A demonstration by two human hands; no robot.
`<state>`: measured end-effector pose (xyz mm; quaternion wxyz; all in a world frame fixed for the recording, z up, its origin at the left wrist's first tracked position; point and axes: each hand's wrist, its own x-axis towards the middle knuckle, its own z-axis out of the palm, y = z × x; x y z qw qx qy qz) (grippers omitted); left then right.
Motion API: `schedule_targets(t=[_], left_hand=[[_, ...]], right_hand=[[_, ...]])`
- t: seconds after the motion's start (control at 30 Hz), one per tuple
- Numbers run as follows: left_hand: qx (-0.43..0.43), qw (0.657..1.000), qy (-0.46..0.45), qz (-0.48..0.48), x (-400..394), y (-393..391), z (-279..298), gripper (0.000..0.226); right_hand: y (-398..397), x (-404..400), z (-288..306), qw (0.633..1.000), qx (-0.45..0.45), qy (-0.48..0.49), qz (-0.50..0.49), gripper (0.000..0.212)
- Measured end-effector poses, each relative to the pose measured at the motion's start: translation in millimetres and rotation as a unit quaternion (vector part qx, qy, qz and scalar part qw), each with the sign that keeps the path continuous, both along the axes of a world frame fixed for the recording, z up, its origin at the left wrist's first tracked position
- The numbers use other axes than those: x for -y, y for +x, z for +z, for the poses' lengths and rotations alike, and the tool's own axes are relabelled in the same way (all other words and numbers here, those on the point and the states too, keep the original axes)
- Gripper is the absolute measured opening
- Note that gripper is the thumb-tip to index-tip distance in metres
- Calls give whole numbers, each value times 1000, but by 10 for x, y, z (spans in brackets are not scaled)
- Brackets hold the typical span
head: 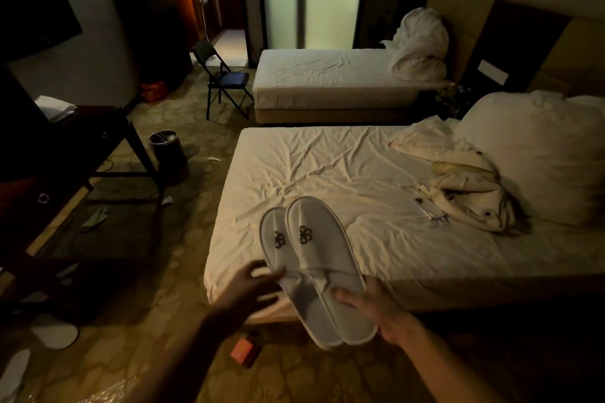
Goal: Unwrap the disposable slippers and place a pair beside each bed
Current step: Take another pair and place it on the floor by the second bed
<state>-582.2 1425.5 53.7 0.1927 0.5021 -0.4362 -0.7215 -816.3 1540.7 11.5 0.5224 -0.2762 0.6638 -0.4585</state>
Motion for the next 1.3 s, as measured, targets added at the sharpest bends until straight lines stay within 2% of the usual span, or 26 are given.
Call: schedule_targets(t=[0.07, 0.17, 0.2, 0.23, 0.3, 0.33, 0.4, 0.47, 0.53, 0.6, 0.63, 0.67, 0.7, 0.73, 0.77, 0.83, 0.9, 1.0, 1.07, 1.17, 1.3], left_hand=[[10, 999, -49, 13, 236, 84, 221, 90], [56, 988, -117, -87, 441, 126, 542, 106], [73, 983, -124, -117, 470, 100, 615, 102], [83, 978, -130, -139, 477, 56, 679, 89], [83, 974, -144, -156, 477, -40, 703, 46], [80, 972, -155, -156, 472, -86, 683, 32], [70, 972, -165, -152, 457, -112, 602, 23], [44, 976, -165, -133, 418, -88, 534, 26], [29, 981, -162, -98, 422, -65, 409, 29], [4, 987, -156, -31, 436, -34, 226, 34], [-8, 989, -147, 13, 439, -27, 123, 37], [-20, 989, -133, 58, 431, -26, 31, 39], [-30, 987, -118, 101, 411, -34, -58, 39], [-43, 985, -97, 138, 363, -62, -117, 36], [-59, 981, -73, 169, 296, -104, -173, 33], [-88, 974, -33, 204, 104, -258, -240, 27], [-113, 967, 0, 227, -120, -462, -301, 26], [-109, 966, 51, 228, -397, -660, -340, 31], [-81, 978, 67, 180, -448, -633, -318, 30], [-33, 995, 61, 68, -360, -481, -260, 38], [-13, 1000, 11, 14, -277, -419, -192, 39]], right_hand=[[-168, -35, 115, 997, -41, 11, 67, 72], [-391, -35, 335, 979, -100, 57, 169, 75], [-431, -11, 396, 971, -119, 76, 194, 71], [-457, 20, 478, 963, -132, 92, 217, 66], [-515, 113, 574, 953, -149, 90, 249, 57], [-545, 163, 609, 948, -153, 83, 265, 48], [-616, 257, 661, 936, -179, 74, 295, 37], [-694, 346, 664, 928, -209, 75, 299, 38], [-785, 425, 665, 931, -244, 52, 267, 38], [-861, 464, 627, 966, -216, -19, 141, 31], [-881, 464, 594, 984, -167, -64, 19, 29], [-870, 462, 561, 982, -103, -98, -126, 29], [-820, 446, 500, 958, -30, -114, -261, 33], [-730, 442, 424, 931, 40, -114, -343, 40], [-596, 440, 326, 922, 102, -93, -362, 44], [-146, 412, 171, 938, 200, -48, -279, 34], [287, 392, 73, 953, 215, -21, -210, 29], [499, 389, -26, 955, 150, -31, -253, 30], [362, 352, 0, 960, 101, -41, -256, 28], [94, 252, 39, 980, 29, -32, -196, 29], [3, 188, 19, 992, 24, -48, -115, 43]])
